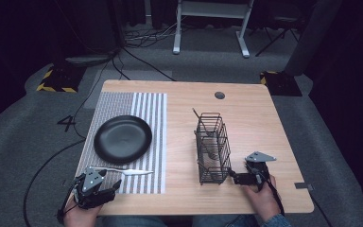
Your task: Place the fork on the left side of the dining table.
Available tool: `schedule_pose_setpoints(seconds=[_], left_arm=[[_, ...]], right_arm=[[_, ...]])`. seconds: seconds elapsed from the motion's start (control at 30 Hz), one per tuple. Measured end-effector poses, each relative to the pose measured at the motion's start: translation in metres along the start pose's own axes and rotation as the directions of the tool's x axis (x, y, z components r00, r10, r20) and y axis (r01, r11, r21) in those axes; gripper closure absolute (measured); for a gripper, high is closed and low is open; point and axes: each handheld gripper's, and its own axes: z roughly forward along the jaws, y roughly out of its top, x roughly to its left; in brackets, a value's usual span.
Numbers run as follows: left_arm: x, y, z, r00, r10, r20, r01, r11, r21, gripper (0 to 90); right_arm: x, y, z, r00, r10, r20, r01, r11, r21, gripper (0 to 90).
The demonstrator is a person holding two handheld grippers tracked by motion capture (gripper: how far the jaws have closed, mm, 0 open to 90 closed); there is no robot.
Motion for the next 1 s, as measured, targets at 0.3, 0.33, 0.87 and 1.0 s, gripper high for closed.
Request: schedule_pose_setpoints(seconds=[0.3,0.33,0.87,1.0], left_arm=[[0.005,0.025,-0.011,0.9966,-0.053,0.064,0.058,0.9950,-0.081,31.7],[0.005,0.028,-0.012,0.9962,-0.056,0.067,0.061,0.9947,-0.083,31.7],[0.022,0.086,-0.012,0.9919,-0.053,0.115,0.068,0.9882,-0.137,33.4],[0.024,0.097,-0.005,0.9868,-0.073,0.145,0.095,0.9838,-0.152,33.8]], right_arm=[[0.001,0.000,-0.001,1.0000,-0.010,0.000,0.010,1.000,-0.005,10.6],[0.001,0.000,-0.001,1.0000,-0.010,0.000,0.010,1.000,-0.005,10.7],[0.003,0.000,0.000,1.0000,-0.008,0.002,0.008,1.000,-0.011,13.3],[0.003,0.001,0.000,0.9999,-0.010,0.003,0.010,1.000,-0.011,13.4]])
